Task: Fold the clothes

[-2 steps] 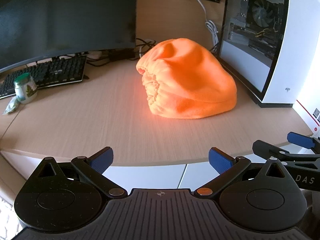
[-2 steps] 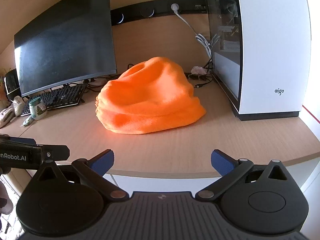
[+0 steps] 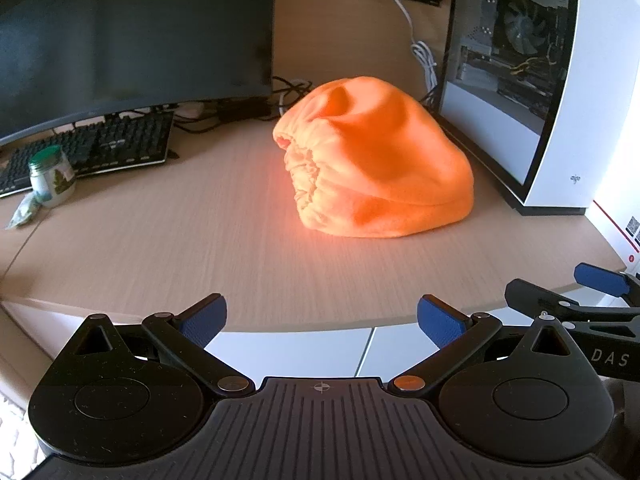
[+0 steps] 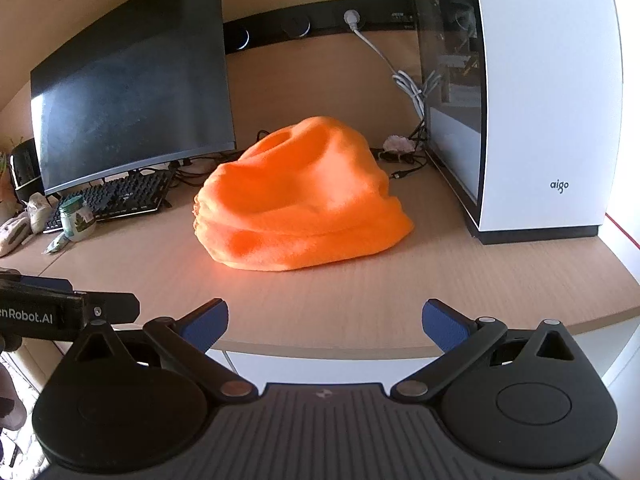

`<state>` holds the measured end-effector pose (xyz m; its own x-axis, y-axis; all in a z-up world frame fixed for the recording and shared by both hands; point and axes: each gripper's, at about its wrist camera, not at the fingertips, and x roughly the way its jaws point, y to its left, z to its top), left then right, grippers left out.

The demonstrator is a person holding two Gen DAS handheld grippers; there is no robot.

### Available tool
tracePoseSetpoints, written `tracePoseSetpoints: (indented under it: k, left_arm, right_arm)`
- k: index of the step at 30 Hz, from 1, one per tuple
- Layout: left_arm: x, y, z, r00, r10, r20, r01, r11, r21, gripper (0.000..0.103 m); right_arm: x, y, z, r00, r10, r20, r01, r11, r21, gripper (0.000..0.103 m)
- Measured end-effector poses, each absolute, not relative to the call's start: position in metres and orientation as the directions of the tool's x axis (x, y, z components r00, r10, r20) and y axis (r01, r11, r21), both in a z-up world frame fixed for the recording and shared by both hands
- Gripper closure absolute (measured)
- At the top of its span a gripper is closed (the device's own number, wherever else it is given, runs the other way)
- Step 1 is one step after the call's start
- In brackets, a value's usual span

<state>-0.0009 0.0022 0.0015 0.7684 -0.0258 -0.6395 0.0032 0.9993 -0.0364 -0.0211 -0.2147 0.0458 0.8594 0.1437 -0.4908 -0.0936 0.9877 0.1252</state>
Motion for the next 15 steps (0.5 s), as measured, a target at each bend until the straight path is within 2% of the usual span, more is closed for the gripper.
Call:
tracePoseSetpoints:
  k: [15]
  left_arm:
    - [-0.002, 0.006, 0.003, 0.759, -0.047, -0.649, 0.007, 0.998, -0.064, 0.0]
  right_arm:
    - [-0.023, -0.209, 0.053, 0.868, 0.137, -0.478, -0.098, 0.99, 0.106, 0.0]
